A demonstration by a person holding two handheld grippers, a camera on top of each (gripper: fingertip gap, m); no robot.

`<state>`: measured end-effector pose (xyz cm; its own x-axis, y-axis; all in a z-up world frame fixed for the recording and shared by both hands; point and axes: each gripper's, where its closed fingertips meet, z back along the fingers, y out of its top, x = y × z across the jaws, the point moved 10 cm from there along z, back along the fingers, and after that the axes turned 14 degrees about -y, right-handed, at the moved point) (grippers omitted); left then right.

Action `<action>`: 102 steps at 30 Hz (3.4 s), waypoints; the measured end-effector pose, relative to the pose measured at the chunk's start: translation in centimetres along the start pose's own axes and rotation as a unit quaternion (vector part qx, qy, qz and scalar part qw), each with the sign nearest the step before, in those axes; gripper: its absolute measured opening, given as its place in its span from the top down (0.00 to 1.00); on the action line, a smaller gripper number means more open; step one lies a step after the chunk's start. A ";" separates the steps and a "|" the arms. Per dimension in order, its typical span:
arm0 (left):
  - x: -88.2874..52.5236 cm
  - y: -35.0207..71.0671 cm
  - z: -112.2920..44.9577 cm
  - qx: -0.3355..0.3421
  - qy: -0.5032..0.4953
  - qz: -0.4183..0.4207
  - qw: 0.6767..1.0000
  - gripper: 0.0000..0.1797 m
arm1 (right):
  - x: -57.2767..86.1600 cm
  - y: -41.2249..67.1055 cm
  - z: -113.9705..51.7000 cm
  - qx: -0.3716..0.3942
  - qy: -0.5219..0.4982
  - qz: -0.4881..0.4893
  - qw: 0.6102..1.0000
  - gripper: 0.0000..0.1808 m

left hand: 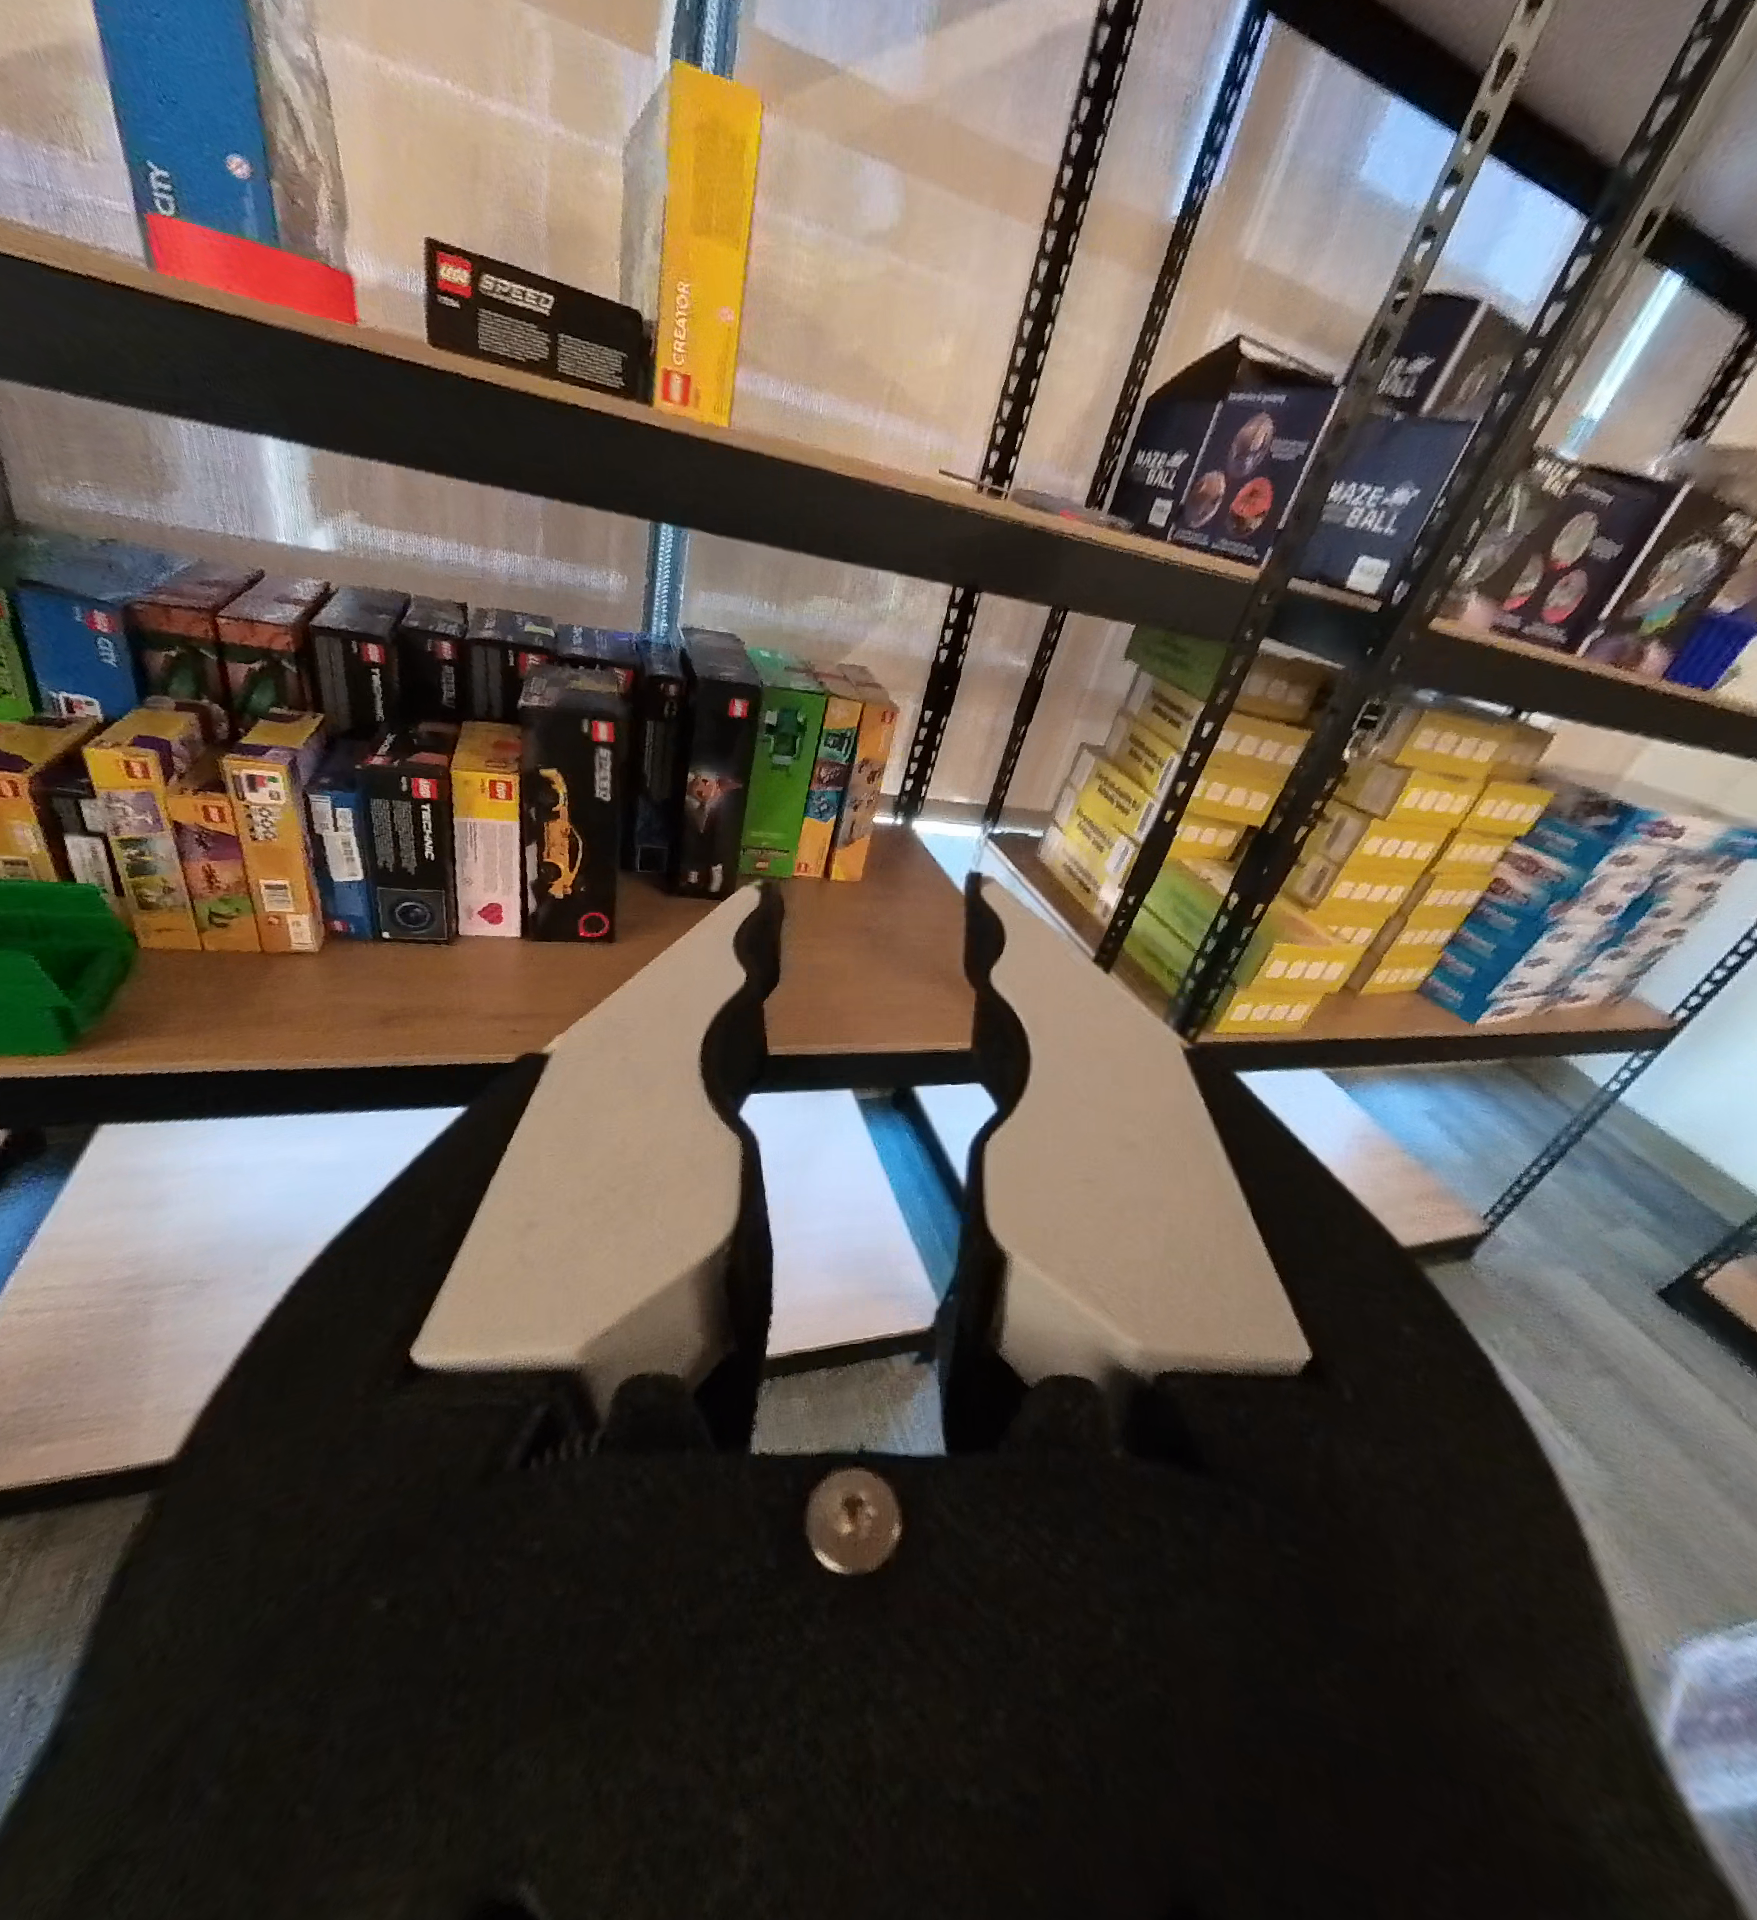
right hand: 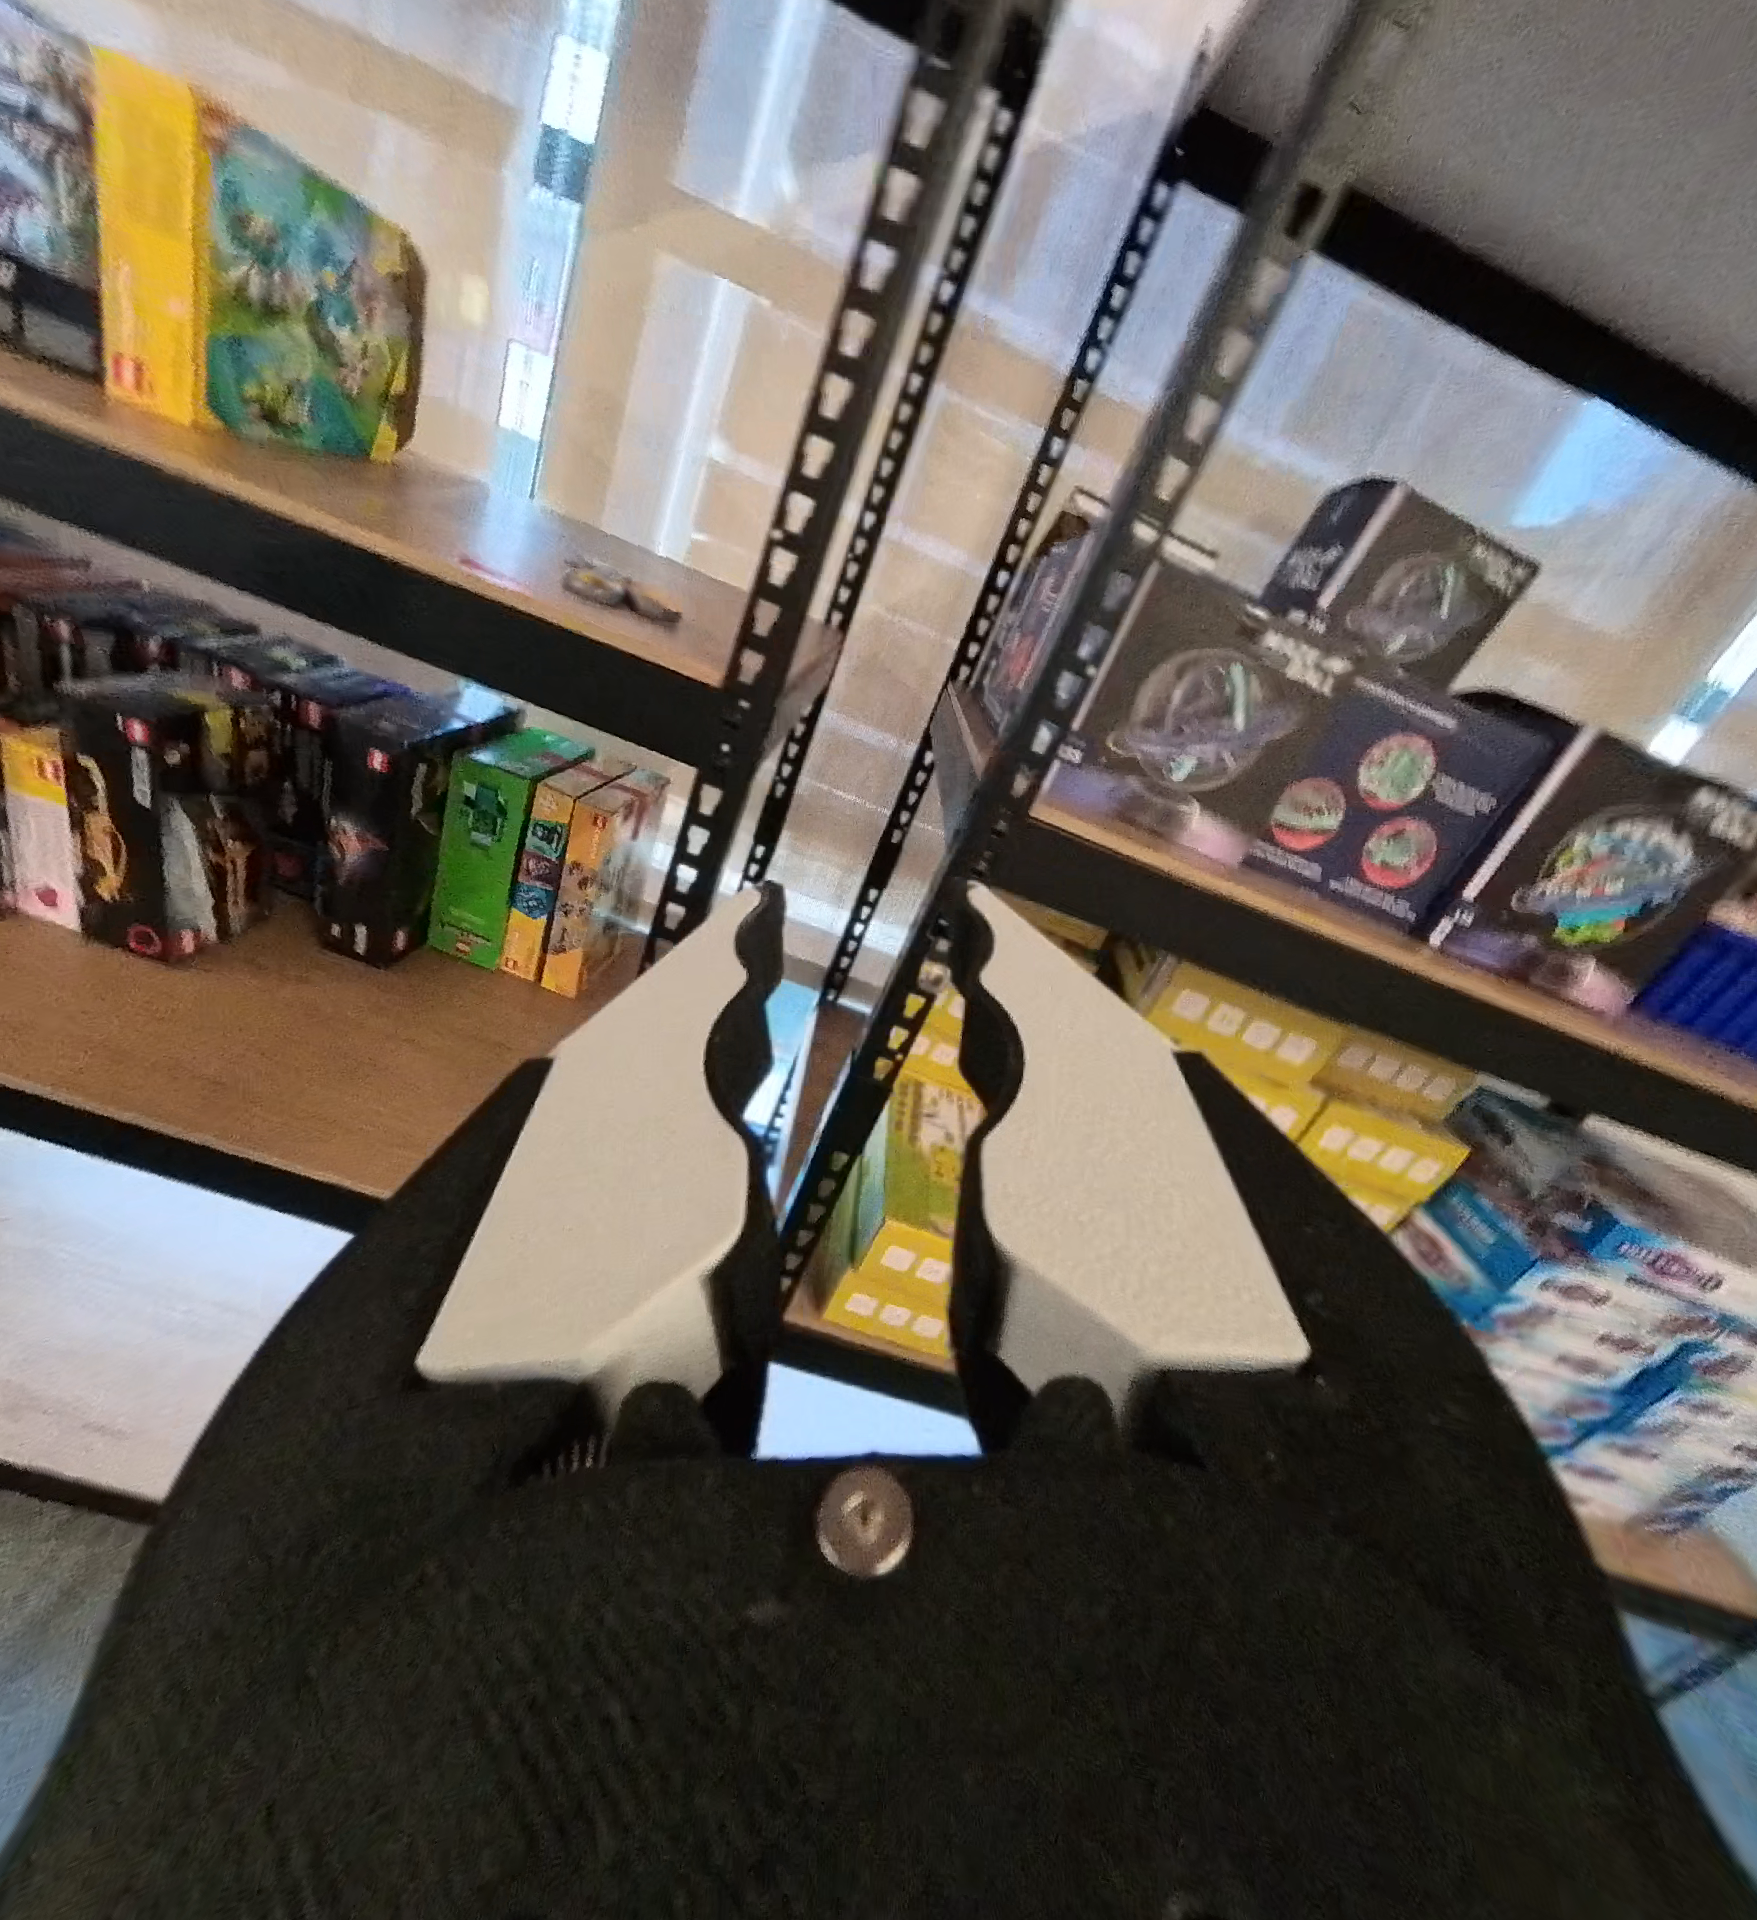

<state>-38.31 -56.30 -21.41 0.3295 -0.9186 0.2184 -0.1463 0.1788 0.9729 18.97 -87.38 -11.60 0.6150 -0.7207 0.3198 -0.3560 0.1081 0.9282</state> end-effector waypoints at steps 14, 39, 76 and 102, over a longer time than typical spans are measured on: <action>0.8 3.1 -4.8 -0.034 0.034 -0.064 0.997 0.84 | -0.7 -3.7 -5.5 -0.022 0.044 0.006 0.999 0.83; -25.5 16.5 -17.8 -0.146 -0.024 -0.041 0.988 0.71 | -40.4 6.8 -20.6 0.039 0.228 -0.002 0.973 0.69; -33.7 30.6 -78.4 -0.688 0.167 0.104 0.699 0.52 | -27.7 1.7 -34.0 0.008 0.423 -0.030 0.905 0.69; -18.9 31.9 -56.1 -0.360 -0.146 -0.249 0.887 0.53 | -39.0 12.0 -49.0 -0.111 0.477 -0.355 0.796 0.59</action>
<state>3.14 -13.43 9.76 -0.0845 -0.9802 -0.1788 0.6186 -0.1923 0.7618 25.16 -24.38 -3.58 0.8980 0.1825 -0.4004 0.3879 0.1009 0.9161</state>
